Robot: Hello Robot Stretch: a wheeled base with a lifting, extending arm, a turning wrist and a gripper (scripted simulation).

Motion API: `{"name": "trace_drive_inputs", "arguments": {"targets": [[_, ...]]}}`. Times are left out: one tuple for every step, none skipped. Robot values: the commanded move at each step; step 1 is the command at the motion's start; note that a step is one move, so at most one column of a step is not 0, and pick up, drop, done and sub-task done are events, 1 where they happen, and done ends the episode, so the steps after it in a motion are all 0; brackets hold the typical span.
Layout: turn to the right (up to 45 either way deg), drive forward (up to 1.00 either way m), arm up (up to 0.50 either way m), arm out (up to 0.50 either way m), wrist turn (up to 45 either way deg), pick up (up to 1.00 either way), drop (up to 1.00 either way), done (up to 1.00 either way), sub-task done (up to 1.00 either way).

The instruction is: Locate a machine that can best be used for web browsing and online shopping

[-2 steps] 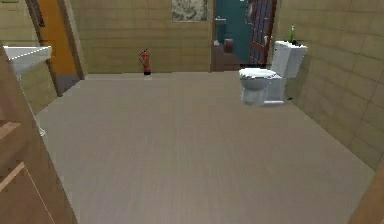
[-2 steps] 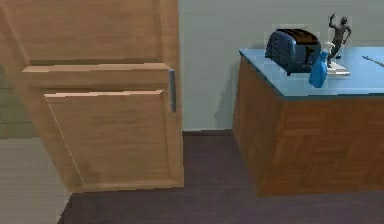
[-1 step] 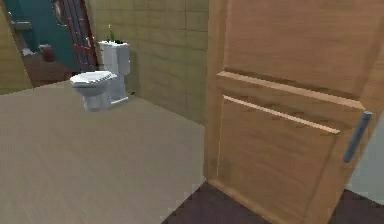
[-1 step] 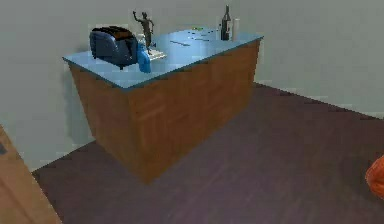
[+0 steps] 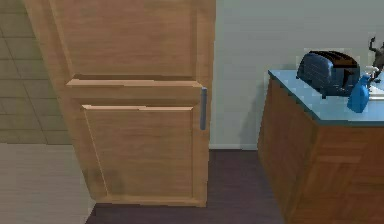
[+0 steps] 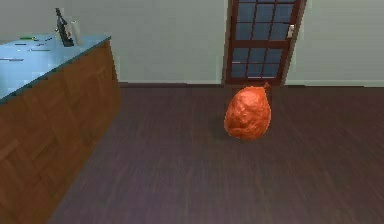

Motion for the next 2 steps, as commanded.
{"name": "trace_drive_inputs", "arguments": {"targets": [[0.0,0.10,0.00,0.00,0.0,0.00,0.00,0.00,0.00],[-45.0,0.00,0.00,0.00,0.0,0.00,0.00,0.00,0.00]]}}
